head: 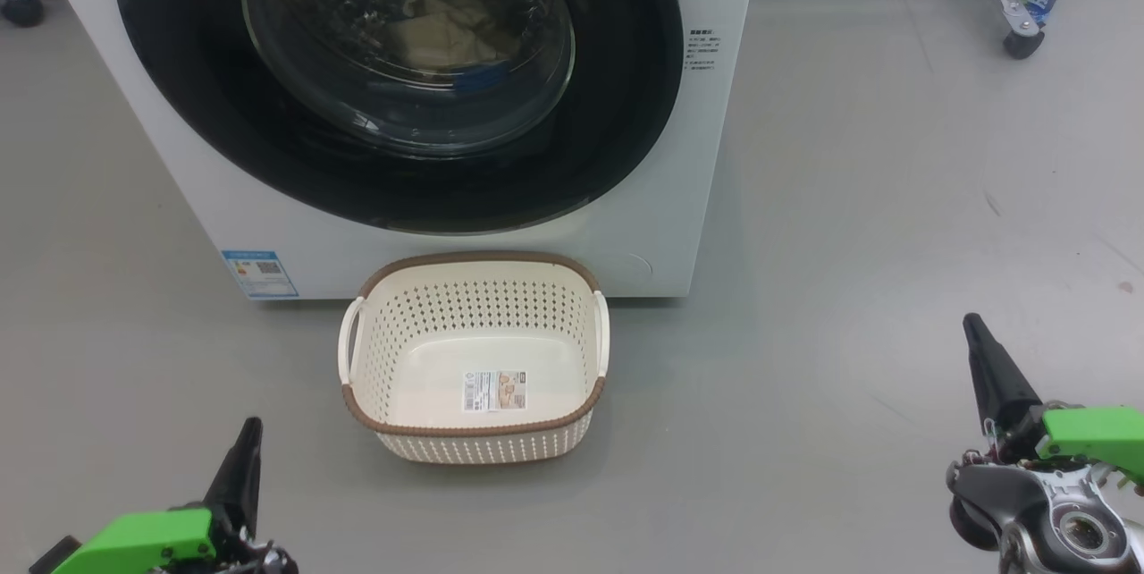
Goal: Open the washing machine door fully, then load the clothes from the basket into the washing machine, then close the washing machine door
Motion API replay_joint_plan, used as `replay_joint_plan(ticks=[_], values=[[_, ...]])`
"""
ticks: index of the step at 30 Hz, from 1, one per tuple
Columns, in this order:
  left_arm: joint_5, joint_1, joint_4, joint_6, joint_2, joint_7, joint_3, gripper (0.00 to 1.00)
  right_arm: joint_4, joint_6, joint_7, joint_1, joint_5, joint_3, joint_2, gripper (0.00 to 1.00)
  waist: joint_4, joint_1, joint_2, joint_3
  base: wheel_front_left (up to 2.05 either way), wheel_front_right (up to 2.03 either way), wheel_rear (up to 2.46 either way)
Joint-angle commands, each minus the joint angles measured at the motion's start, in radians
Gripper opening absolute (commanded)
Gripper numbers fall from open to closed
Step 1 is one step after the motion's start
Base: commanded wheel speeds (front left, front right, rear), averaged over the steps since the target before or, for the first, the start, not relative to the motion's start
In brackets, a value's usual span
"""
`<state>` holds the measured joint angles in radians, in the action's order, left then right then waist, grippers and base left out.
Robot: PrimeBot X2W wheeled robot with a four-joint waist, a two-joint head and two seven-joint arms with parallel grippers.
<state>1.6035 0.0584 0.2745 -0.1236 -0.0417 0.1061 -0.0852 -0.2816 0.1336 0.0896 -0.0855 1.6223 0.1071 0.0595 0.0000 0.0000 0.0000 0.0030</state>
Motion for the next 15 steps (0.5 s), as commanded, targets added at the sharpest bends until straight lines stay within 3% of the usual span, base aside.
replay_joint_plan(ticks=[1, 15], values=[[0.005, 0.05, -0.029, -0.007, -0.009, 0.007, -0.029, 0.0, 0.038, -0.003, 0.007, -0.021, 0.003, -0.014, 0.006, 0.0, 0.0, 0.0, 0.0, 0.0, 0.0, 0.0, 0.0], [0.005, 0.05, -0.029, -0.007, -0.009, 0.007, -0.029, 0.0, 0.038, -0.003, 0.01, -0.021, 0.0, -0.01, 0.003, 0.0, 0.0, 0.0, 0.0, 0.0, 0.0, 0.0, 0.0]])
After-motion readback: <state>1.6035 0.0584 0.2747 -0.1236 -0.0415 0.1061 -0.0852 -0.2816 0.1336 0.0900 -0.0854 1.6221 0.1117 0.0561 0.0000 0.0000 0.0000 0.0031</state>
